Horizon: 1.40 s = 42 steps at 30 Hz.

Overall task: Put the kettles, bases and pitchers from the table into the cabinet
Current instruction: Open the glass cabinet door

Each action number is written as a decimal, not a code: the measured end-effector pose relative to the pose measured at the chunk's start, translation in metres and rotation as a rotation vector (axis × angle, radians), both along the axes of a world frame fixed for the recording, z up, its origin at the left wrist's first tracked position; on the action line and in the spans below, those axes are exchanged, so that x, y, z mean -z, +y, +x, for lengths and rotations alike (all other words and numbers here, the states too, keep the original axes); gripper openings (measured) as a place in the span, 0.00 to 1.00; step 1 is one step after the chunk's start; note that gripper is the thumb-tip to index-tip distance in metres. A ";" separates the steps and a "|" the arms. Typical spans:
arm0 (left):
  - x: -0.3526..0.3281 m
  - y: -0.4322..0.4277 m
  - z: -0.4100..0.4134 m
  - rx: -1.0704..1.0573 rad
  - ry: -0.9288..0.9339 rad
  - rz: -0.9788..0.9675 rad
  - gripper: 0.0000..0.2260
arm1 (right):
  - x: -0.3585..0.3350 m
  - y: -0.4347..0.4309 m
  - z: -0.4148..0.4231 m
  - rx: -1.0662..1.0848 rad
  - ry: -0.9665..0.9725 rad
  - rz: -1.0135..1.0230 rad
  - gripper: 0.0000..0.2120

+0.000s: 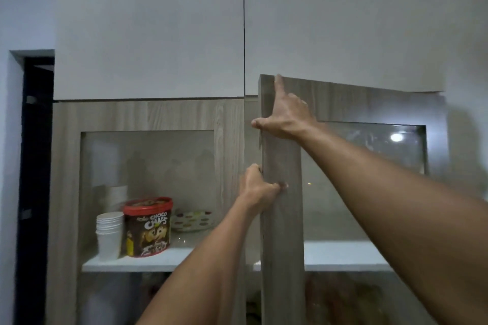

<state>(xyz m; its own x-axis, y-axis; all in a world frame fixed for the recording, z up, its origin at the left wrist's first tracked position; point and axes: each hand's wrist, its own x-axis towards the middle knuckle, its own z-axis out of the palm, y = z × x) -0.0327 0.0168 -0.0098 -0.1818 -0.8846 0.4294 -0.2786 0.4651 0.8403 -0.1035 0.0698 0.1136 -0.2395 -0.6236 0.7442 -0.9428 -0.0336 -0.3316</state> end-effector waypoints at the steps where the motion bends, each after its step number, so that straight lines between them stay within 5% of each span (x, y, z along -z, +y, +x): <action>1: 0.004 0.015 -0.002 -0.011 0.024 -0.010 0.22 | 0.005 0.015 0.001 0.012 -0.034 0.010 0.56; 10: 0.028 0.181 -0.029 -0.050 0.106 -0.154 0.12 | 0.038 0.161 -0.012 0.188 -0.180 0.127 0.52; 20: 0.097 0.318 -0.111 0.105 0.136 -0.393 0.10 | 0.048 0.296 -0.092 0.193 -0.218 -0.136 0.24; 27: 0.112 0.405 -0.205 0.140 0.123 -0.574 0.24 | 0.069 0.381 -0.198 0.187 -0.193 -0.208 0.14; 42: 0.098 0.539 -0.439 0.585 -0.336 -0.034 0.43 | 0.093 0.520 -0.435 0.491 -0.612 -0.222 0.12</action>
